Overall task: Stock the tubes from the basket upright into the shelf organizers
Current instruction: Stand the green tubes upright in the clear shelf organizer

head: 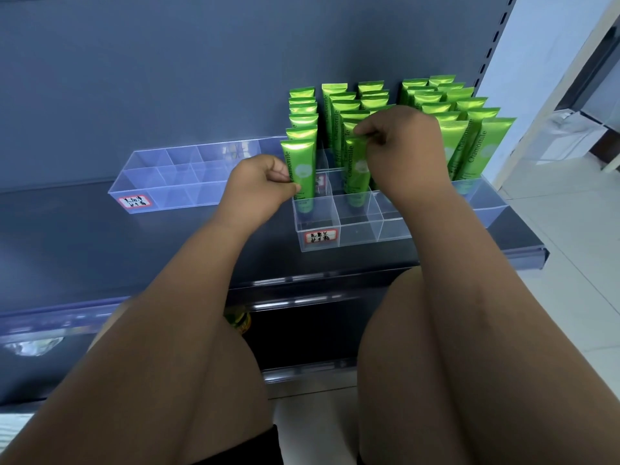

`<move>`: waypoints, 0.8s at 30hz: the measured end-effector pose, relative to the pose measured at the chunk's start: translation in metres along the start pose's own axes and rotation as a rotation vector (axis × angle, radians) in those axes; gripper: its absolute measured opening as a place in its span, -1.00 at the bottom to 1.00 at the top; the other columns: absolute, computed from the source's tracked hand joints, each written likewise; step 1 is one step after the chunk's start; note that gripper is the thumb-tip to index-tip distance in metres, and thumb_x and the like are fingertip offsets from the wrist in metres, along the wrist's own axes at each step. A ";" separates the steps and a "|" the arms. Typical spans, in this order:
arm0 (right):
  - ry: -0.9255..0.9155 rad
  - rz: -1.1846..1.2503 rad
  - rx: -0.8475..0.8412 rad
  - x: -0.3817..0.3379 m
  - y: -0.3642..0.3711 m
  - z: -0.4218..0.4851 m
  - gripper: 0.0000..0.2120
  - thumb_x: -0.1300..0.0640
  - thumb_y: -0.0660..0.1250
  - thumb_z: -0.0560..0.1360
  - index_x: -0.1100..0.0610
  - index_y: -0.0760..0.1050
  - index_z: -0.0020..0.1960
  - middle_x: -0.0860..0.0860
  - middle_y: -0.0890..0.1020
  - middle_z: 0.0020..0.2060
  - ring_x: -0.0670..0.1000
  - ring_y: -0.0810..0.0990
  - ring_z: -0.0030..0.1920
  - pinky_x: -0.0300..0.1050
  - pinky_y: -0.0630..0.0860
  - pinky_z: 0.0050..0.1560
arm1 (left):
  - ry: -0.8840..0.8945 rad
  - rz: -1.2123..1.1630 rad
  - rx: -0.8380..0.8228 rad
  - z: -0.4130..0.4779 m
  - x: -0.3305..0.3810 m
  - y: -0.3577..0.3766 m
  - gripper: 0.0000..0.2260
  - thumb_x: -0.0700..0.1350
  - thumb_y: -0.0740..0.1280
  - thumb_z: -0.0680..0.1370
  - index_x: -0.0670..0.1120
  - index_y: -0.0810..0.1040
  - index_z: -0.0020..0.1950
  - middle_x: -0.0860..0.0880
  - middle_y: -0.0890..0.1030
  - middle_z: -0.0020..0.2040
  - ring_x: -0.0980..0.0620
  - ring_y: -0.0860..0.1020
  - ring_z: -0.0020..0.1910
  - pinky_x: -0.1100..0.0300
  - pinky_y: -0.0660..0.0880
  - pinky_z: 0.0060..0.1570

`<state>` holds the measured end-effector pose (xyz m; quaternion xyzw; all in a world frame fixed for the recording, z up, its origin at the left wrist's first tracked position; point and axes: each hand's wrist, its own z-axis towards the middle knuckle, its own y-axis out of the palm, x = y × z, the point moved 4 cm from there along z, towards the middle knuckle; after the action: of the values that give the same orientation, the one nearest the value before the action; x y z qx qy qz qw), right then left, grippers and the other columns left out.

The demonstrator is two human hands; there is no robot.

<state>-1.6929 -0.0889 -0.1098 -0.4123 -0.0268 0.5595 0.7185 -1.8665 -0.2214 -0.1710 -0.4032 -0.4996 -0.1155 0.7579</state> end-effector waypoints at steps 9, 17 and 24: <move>0.022 -0.056 -0.012 -0.004 -0.001 0.000 -0.55 0.36 0.20 0.36 0.11 0.71 0.09 0.11 0.72 0.02 0.18 0.67 0.04 0.08 0.62 0.01 | -0.005 0.021 0.018 -0.003 0.003 -0.001 -0.84 -0.20 0.53 0.48 -0.02 0.57 -0.15 0.06 0.64 -0.18 0.12 0.61 -0.16 0.39 0.50 -0.16; 0.026 -0.097 0.021 -0.020 -0.013 -0.009 -0.64 0.29 0.26 0.41 0.08 0.70 0.10 0.07 0.69 0.06 0.19 0.65 0.00 0.01 0.59 -0.11 | 0.044 0.211 0.153 -0.023 0.009 -0.015 -0.82 0.03 0.38 0.60 -0.07 0.61 0.03 0.05 0.65 -0.07 0.05 0.59 -0.09 0.20 0.48 -0.09; 0.070 0.304 -0.139 -0.072 0.006 -0.044 -0.58 0.07 0.42 0.55 0.10 0.54 0.39 0.01 0.63 0.27 -0.01 0.58 0.24 -0.11 0.50 0.27 | 0.151 0.413 0.207 -0.072 0.021 -0.053 -0.63 0.09 0.25 0.66 -0.06 0.48 0.40 0.01 0.54 0.37 0.01 0.45 0.36 0.17 0.38 0.25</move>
<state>-1.7020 -0.1727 -0.1122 -0.4798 0.0224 0.6436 0.5959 -1.8396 -0.3035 -0.1393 -0.4072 -0.3579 0.0639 0.8379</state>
